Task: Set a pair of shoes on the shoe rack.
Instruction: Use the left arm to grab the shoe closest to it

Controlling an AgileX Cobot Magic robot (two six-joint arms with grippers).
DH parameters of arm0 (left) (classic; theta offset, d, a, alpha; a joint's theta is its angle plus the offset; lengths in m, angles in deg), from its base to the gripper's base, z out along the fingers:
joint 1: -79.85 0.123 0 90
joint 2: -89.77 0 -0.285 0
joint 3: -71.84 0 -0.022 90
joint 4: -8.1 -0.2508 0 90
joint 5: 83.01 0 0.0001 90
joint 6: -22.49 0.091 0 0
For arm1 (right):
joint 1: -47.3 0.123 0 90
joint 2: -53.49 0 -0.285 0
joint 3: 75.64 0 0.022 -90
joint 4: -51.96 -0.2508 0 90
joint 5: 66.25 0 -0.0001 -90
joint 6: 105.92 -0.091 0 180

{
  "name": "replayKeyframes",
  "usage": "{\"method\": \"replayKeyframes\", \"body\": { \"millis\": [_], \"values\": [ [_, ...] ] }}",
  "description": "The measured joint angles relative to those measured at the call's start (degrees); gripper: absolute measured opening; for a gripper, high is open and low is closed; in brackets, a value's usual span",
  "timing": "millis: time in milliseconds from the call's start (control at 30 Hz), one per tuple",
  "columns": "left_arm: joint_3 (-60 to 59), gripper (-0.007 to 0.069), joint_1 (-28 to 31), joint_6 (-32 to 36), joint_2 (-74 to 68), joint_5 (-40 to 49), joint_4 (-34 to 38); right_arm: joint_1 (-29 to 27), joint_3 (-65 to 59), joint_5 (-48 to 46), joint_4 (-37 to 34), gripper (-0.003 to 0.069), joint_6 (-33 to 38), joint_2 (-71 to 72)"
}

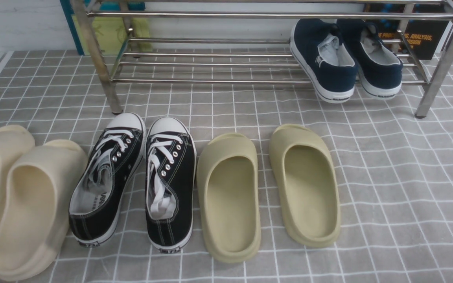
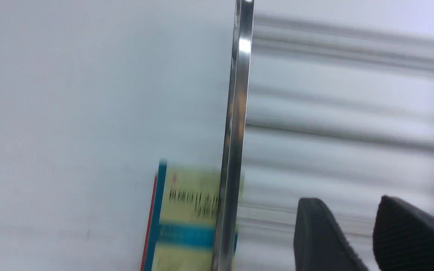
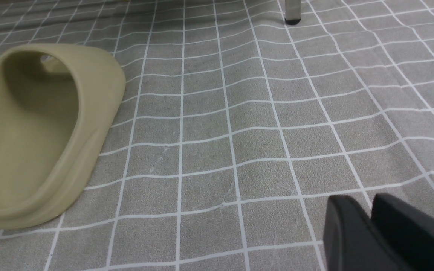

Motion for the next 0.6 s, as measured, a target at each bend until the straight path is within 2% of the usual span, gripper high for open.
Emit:
{"method": "replayKeyframes", "body": {
  "millis": [100,233,267,300,367,433,467,600],
  "values": [
    [2.03,0.0237,0.00,-5.01,0.00,-8.72,0.96,0.00,0.00,0.00,0.00,0.0136,0.00,0.00],
    [9.21,0.0193,0.00,-6.09,-0.06,-2.68,3.13,0.00,0.00,0.00,0.00,0.0142,0.00,0.00],
    [12.69,0.0160,0.00,-6.00,-0.65,2.59,4.72,0.00,0.00,0.00,0.00,0.0142,0.00,0.00],
    [17.77,0.0109,0.00,-5.24,-2.59,11.51,6.95,0.00,0.00,0.00,0.00,0.0144,0.00,0.00],
    [24.40,-0.0008,0.00,-0.91,-7.99,26.08,9.43,0.00,0.00,0.00,0.00,0.0146,0.00,0.00],
    [26.85,-0.0013,0.00,1.99,-11.63,32.88,9.49,0.00,0.00,0.00,0.00,0.0146,0.00,0.00],
    [28.85,-0.0013,0.00,5.85,-18.05,40.20,9.36,0.00,0.00,-0.05,0.00,0.0146,0.00,0.00],
    [29.65,-0.0013,0.00,7.49,-28.64,43.99,9.44,0.00,0.00,-0.04,0.00,0.0146,0.00,0.00]
  ]
}}
